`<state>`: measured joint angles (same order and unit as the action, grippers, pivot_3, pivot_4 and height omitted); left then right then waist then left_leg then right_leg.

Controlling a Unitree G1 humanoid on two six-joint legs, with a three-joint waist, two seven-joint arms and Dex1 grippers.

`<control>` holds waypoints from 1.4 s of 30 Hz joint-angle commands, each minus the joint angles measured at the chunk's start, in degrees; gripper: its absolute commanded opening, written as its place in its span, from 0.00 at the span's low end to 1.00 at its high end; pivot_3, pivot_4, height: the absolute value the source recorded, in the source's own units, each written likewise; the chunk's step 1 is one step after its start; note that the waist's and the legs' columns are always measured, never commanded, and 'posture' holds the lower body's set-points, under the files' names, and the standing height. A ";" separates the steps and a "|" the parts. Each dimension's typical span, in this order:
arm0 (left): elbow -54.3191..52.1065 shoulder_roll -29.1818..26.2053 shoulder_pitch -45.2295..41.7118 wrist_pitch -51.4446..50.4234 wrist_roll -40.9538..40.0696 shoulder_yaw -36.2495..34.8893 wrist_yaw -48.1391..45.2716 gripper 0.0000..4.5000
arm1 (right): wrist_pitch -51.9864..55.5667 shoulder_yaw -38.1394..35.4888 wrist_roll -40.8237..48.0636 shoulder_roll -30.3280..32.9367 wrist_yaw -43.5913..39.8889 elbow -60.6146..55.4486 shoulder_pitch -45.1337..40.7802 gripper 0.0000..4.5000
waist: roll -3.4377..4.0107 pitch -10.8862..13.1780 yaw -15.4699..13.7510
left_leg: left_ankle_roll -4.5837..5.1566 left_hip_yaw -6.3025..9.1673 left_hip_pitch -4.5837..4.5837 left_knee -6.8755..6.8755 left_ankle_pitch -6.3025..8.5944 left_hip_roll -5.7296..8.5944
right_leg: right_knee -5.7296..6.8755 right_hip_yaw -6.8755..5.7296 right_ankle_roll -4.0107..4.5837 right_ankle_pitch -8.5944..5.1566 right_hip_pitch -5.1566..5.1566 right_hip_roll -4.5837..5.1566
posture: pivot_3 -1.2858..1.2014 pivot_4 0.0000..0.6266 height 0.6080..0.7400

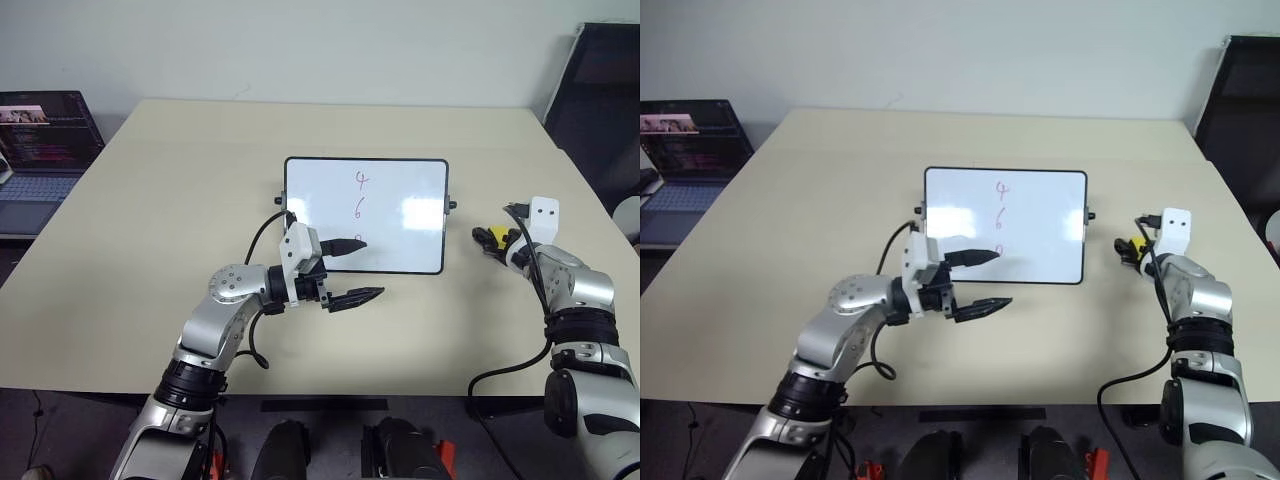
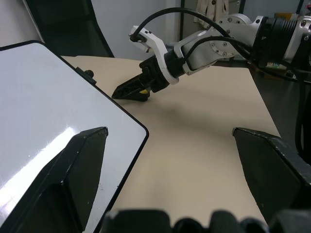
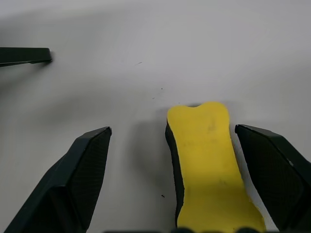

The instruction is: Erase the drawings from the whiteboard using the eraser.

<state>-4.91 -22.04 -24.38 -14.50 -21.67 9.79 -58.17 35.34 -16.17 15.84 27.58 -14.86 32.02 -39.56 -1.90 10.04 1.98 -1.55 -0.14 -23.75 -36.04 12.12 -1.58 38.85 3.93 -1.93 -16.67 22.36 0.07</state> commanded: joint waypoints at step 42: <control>6.27 0.24 -1.99 7.04 10.13 -4.39 15.77 1.00 | -13.83 3.72 -7.28 2.61 0.58 -19.92 1.00 0.19 | 0.01 0.01 0.01 | 0.00 0.03 0.00 0.00 0.00 -0.01 | 0.01 0.00 0.00 0.00 0.02 0.00 | 0.52 0.24 1.00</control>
<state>1.84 -22.22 -26.07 -9.35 -12.49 6.35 -43.96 24.34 -12.46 8.90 30.34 -13.86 15.44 -38.24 -1.88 10.05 2.00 -1.55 -0.10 -23.75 -36.04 12.12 -1.59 38.86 3.93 -1.93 -16.67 22.38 0.08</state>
